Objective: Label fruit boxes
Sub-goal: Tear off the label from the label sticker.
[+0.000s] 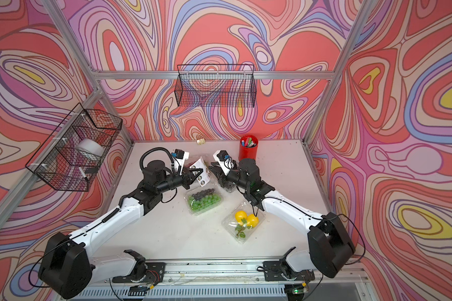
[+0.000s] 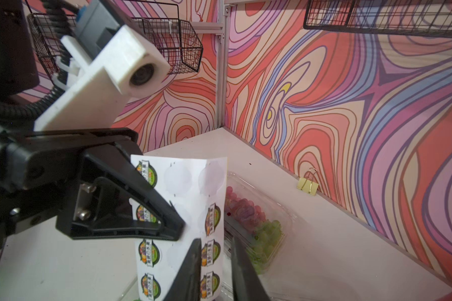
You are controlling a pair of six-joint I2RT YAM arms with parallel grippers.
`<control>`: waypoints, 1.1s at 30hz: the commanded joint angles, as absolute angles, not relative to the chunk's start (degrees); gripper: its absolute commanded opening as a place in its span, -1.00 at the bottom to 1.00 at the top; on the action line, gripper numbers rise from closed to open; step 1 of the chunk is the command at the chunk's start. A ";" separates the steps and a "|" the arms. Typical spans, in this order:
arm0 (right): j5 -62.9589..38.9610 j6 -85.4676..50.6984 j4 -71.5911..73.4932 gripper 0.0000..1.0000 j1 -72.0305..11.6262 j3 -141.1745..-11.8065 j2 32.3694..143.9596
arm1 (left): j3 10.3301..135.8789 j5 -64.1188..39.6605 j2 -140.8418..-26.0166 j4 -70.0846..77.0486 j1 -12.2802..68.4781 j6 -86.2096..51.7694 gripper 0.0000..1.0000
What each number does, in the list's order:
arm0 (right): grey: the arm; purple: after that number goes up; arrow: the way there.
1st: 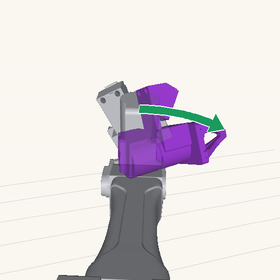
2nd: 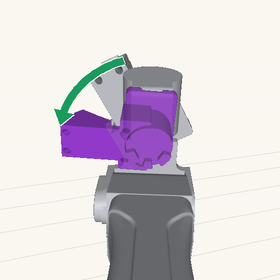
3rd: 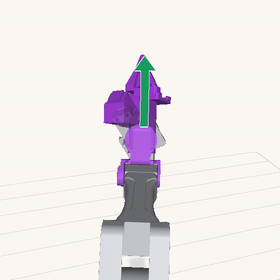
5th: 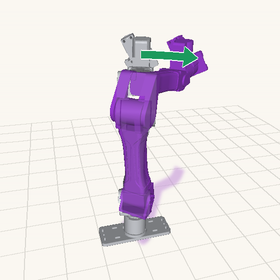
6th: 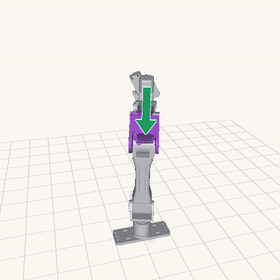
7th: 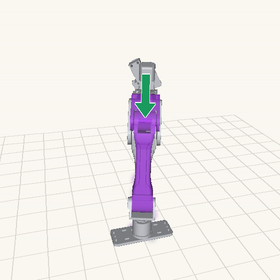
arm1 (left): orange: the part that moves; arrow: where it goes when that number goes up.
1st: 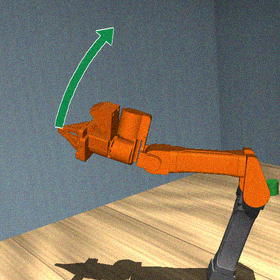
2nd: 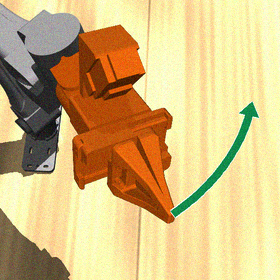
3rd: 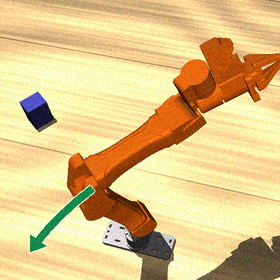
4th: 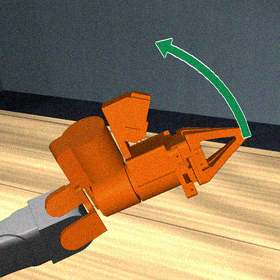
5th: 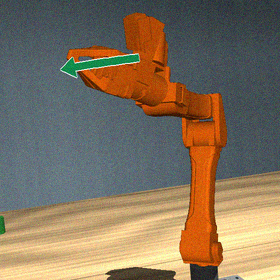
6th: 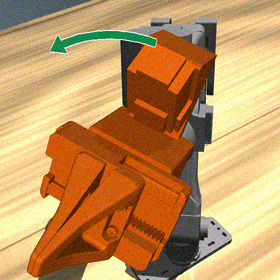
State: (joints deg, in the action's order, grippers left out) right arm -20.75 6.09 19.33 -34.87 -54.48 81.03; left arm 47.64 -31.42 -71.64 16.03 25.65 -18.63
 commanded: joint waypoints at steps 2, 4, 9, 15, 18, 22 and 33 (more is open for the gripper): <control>-23.53 4.87 20.72 -0.50 -35.08 -56.64 83.61 | 49.39 -31.64 -70.94 16.66 26.14 -17.93 -1.00; -24.22 4.72 21.00 -0.49 -35.12 -57.42 84.63 | 49.39 -31.62 -70.93 16.78 26.20 -17.93 -1.00; -24.35 4.34 21.81 -0.48 -35.08 -57.82 85.63 | 49.48 -31.51 -70.93 16.70 26.19 -17.84 -1.00; -23.75 4.31 21.88 -0.59 -35.17 -57.85 86.05 | 49.57 -31.66 -71.01 16.70 26.21 -17.84 -1.00; -23.60 4.31 22.00 -0.60 -35.13 -58.00 86.38 | 49.79 -31.77 -71.02 16.87 26.19 -17.84 -1.00; -23.64 4.31 22.44 -0.64 -35.11 -58.27 86.88 | 49.99 -31.89 -71.08 16.79 26.28 -17.84 -1.00; -20.52 4.63 24.21 -1.00 -35.15 -56.33 85.27 | 49.93 -31.38 -70.89 16.10 26.28 -17.61 -1.00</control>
